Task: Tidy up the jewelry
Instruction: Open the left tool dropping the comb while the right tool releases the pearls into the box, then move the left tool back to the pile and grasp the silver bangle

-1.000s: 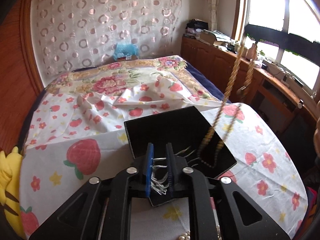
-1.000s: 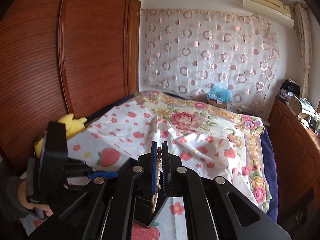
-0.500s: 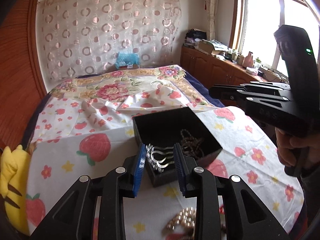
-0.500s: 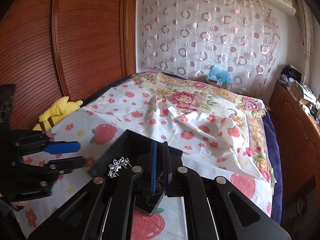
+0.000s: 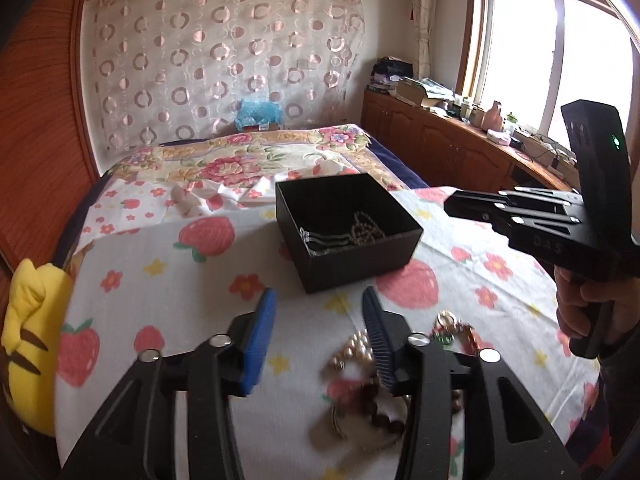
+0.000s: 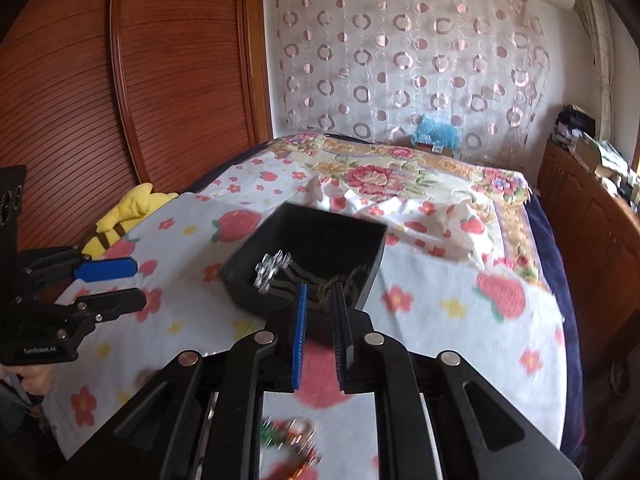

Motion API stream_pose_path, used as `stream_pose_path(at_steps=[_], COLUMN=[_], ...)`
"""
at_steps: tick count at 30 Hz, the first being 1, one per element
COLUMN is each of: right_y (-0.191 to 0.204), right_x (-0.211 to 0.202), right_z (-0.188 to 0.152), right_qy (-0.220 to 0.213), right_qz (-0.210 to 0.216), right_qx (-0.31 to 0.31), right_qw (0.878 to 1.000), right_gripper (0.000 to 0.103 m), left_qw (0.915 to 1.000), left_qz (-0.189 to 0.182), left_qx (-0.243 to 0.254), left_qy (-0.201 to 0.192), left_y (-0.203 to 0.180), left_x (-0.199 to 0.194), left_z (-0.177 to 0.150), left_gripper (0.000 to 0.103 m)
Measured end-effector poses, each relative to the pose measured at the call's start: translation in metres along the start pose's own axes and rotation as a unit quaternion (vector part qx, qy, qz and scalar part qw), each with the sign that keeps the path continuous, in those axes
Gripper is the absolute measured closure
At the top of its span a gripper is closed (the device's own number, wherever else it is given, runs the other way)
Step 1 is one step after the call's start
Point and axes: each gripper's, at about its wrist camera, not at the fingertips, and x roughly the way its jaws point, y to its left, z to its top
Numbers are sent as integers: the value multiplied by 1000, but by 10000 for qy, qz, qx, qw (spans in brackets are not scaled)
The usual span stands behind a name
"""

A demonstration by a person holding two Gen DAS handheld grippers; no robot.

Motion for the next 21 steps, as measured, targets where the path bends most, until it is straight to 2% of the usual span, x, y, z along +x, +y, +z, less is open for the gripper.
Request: stream_pose_path(at_steps=[11, 13, 21], right_y=[24, 26, 31], right_x=[-26, -27, -21], right_z=[-52, -56, -65], right_qy=[30, 45, 164], right_qz=[131, 154, 180], right_qx=[277, 313, 263], right_qw=[9995, 9994, 9994], right_gripper=[87, 82, 81], left_qw=[9993, 9989, 9972], left_qz=[-142, -188, -414], left_qx=[13, 29, 44], left_qy=[342, 431, 622], left_y=[-15, -18, -27], left_x=[-5, -2, 7], left_z=[-42, -47, -54], left_gripper=[42, 40, 34])
